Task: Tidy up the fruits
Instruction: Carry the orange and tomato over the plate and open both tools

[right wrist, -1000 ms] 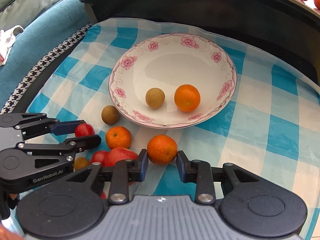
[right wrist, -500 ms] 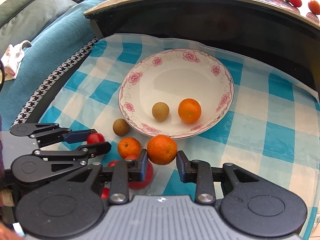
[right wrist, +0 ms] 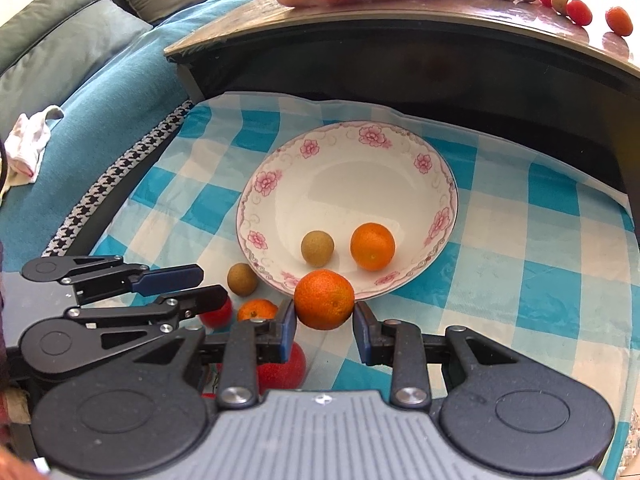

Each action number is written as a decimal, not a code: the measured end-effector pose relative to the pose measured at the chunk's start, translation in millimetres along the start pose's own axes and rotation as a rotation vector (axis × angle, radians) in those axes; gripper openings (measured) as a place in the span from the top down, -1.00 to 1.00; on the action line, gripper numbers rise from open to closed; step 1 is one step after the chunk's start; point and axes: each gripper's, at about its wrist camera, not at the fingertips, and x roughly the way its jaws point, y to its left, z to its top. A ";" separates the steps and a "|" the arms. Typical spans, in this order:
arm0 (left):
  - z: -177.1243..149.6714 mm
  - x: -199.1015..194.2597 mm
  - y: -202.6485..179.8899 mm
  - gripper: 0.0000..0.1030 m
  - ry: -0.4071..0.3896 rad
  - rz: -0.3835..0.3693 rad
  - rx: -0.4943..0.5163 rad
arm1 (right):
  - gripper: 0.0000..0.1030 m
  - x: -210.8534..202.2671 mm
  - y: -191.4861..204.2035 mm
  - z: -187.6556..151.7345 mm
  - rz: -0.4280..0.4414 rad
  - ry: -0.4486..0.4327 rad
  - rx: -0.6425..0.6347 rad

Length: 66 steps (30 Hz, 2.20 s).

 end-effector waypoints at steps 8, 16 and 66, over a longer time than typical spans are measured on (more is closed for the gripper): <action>-3.4 1.5 -0.9 0.35 0.022 0.019 0.006 | 0.37 -1.1 -4.8 5.3 -0.012 -0.015 0.022; -15.2 1.0 6.0 0.12 0.031 0.004 -0.005 | 0.37 6.6 -0.2 0.6 0.000 0.017 0.008; 15.1 13.3 -9.3 0.22 -0.011 0.009 0.004 | 0.37 25.3 -8.5 18.2 -0.051 -0.003 -0.007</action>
